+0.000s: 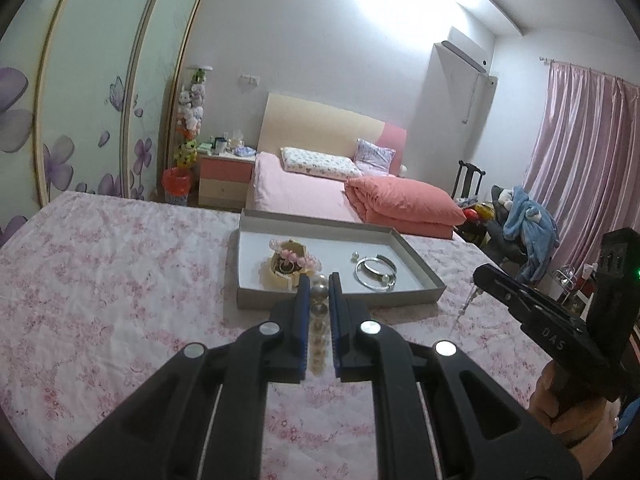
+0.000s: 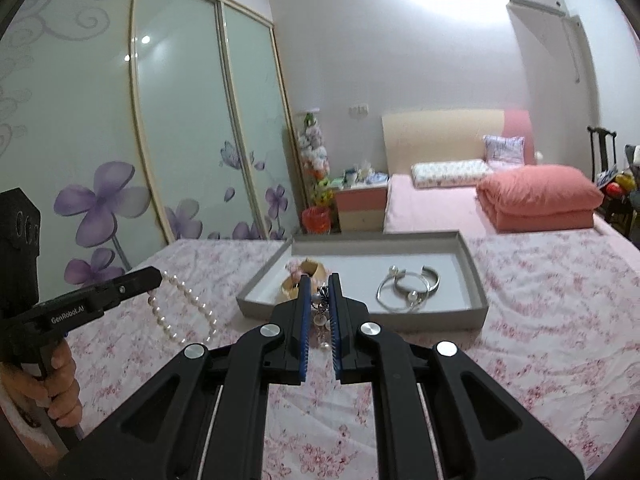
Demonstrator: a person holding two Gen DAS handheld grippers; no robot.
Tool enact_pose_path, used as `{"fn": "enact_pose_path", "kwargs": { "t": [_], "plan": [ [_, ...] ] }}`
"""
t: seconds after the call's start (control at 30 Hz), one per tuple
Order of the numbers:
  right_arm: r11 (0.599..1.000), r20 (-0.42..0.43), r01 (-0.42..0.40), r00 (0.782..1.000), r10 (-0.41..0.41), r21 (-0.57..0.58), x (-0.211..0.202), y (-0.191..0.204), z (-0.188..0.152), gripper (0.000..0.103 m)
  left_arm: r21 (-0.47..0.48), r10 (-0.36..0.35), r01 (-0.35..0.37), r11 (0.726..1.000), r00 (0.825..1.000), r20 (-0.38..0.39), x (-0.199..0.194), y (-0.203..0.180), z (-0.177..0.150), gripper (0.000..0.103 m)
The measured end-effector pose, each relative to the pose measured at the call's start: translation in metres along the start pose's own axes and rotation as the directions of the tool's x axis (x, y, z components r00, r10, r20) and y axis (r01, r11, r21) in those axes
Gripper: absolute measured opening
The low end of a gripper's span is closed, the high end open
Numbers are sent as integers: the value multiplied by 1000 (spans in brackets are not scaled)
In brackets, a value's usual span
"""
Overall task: Organize jewelry
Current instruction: 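Drop the pearl bracelet onto the watch with left tool while right tool drops the earrings in the tray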
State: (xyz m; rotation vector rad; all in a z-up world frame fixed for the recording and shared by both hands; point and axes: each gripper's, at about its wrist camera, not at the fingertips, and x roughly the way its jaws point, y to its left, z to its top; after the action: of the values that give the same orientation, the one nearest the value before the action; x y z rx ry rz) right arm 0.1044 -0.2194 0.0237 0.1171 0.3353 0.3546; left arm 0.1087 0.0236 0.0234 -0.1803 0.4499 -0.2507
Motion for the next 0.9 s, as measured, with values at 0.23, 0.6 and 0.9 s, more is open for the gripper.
{"fn": "enact_pose_path", "kwargs": {
  "t": [0.23,0.6,0.9],
  "plan": [
    [996,110,76,991,-72,-38,-13,7,5,10,62,58,-63,996,995,77,-7,-19,0,10],
    [984,199,160,970,-142,-78,-18,12,8,10,119,133,-151,981,980,145,-9,-39,2,10],
    [977,212,193,963,-169,-95,-10,12,10,10,141,176,-199,970,971,162,1,-46,5,10]
  ]
}}
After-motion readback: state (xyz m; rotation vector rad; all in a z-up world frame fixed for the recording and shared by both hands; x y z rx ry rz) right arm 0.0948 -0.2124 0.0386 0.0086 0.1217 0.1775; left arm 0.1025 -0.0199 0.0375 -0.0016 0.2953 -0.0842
